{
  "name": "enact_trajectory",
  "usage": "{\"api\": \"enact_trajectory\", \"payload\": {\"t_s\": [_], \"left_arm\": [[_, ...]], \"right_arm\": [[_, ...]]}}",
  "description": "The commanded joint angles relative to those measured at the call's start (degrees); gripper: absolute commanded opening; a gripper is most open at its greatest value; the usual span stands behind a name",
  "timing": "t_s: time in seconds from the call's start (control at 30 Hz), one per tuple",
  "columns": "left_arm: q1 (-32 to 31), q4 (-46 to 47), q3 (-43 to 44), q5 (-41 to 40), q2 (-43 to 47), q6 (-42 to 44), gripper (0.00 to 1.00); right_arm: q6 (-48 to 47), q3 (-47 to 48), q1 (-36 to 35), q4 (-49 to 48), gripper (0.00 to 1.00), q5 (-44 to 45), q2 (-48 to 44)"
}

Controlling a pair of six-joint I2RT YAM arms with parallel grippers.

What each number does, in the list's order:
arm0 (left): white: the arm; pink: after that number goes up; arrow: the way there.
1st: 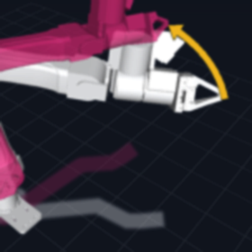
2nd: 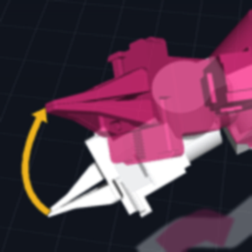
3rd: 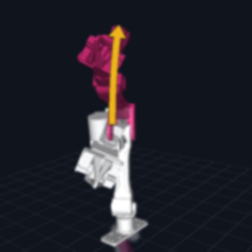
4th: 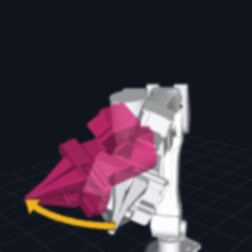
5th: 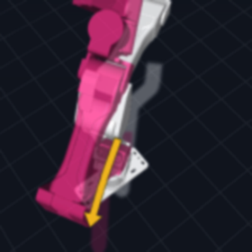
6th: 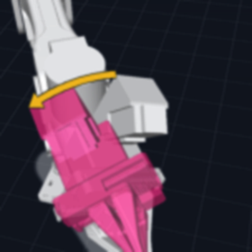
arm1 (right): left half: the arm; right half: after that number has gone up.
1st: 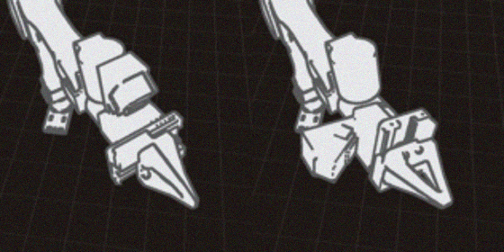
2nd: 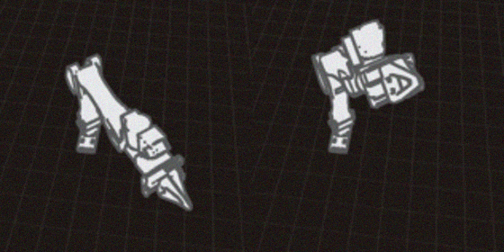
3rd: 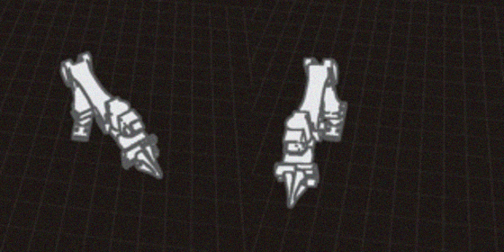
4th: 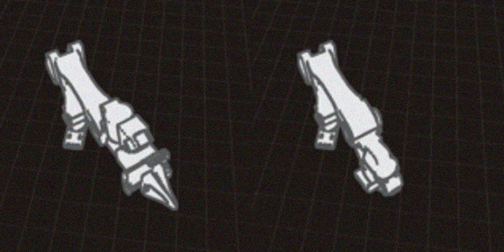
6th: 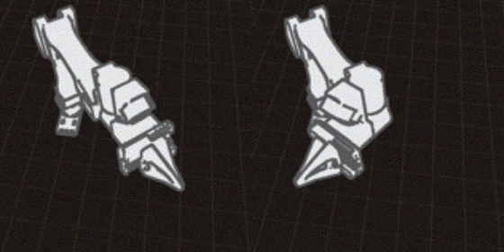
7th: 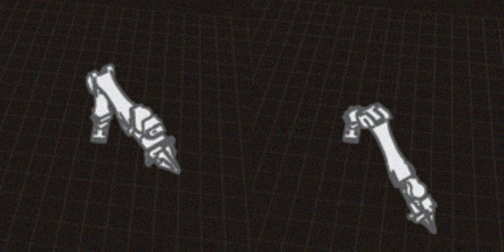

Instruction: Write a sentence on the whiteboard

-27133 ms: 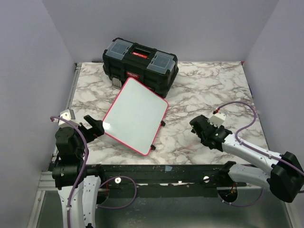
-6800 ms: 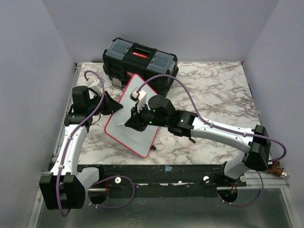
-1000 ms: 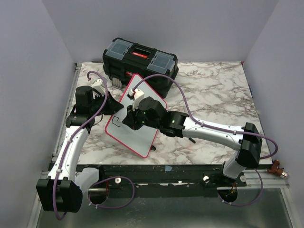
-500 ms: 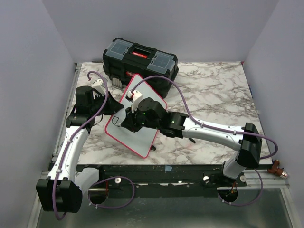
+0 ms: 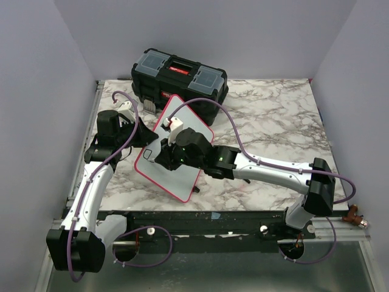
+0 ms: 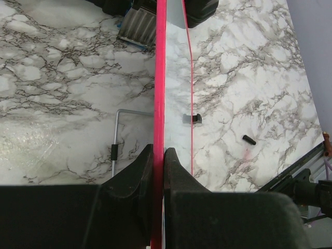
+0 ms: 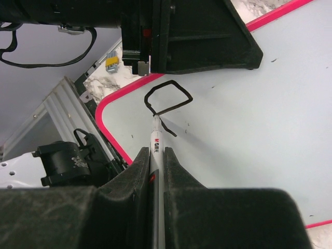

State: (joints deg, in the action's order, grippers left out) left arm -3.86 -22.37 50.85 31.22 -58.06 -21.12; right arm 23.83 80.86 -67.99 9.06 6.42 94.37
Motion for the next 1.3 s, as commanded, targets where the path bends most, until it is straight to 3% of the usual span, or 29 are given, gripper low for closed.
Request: {"api": "enact_trajectory", "payload": {"t_s": [0.0, 0.8, 1.27], "left_arm": [[-1.3, 0.5, -0.8, -1.9, 1.2, 4.8, 0.0], [-1.6, 0.4, -0.8, -2.3, 1.1, 4.9, 0.0], [-1.7, 0.4, -0.8, -2.4, 1.0, 5.0, 0.0]], "right_arm": [[0.3, -2.1, -0.1, 2.7, 0.01, 5.8, 0.6], [0.7, -5.2, 0.4, 4.7, 0.01, 13.1, -1.4], [-0.1, -7.6, 0.6, 2.7, 0.01, 13.1, -8.9]]}}
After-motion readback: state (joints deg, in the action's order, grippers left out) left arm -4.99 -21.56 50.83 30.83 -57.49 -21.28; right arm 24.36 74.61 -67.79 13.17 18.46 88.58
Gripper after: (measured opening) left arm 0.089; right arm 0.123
